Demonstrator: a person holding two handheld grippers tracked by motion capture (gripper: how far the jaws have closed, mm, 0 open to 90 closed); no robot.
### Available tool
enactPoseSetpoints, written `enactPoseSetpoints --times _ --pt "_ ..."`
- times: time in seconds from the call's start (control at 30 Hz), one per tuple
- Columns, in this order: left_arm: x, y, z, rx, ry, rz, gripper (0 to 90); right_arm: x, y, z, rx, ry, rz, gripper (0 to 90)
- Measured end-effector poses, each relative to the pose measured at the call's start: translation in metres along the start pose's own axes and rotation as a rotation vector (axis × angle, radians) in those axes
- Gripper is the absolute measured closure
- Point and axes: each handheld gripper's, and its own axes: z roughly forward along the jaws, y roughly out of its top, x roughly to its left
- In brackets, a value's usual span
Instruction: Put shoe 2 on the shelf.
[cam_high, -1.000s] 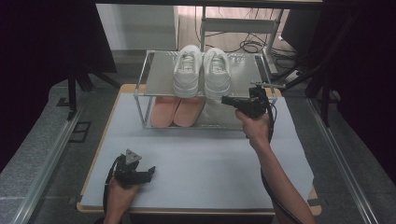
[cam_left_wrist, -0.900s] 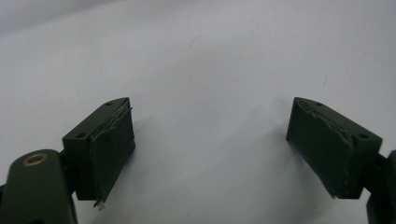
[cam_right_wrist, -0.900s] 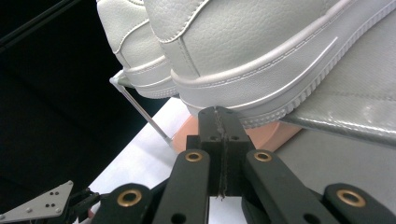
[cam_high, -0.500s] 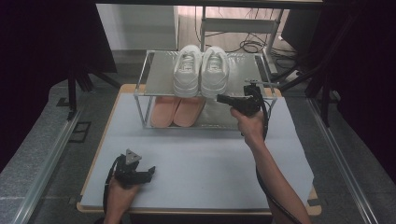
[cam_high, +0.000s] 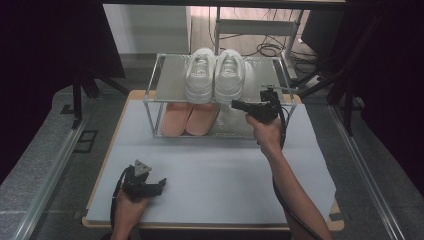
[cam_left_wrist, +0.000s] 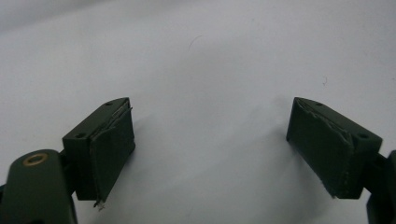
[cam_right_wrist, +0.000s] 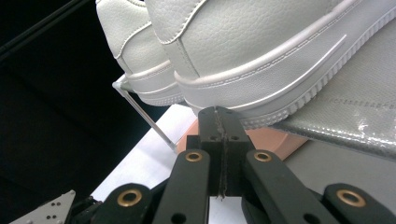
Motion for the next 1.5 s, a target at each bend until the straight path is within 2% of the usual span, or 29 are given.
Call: enactPoseSetpoints --times 0.43,0.77,0.9,1.23,1.5 --pt "0.000 0.000 0.000 -0.001 -0.001 -0.002 15.0 0.005 -0.001 0.008 0.004 -0.001 -0.005 89.7" --pt "0.000 0.000 0.000 -0.001 -0.001 -0.002 15.0 0.005 -0.002 0.006 0.014 -0.001 -0.018 88.3" --pt "0.000 0.000 0.000 -0.001 -0.002 -0.002 15.0 0.008 -0.002 0.004 0.019 -0.004 -0.028 85.7" --pt "0.000 0.000 0.000 -0.001 -0.001 -0.002 15.0 0.004 -0.005 -0.008 0.015 -0.018 -0.040 76.3" --pt "0.000 0.000 0.000 -0.001 -0.002 -0.002 15.0 0.001 -0.010 -0.017 0.026 -0.046 -0.091 62.8"
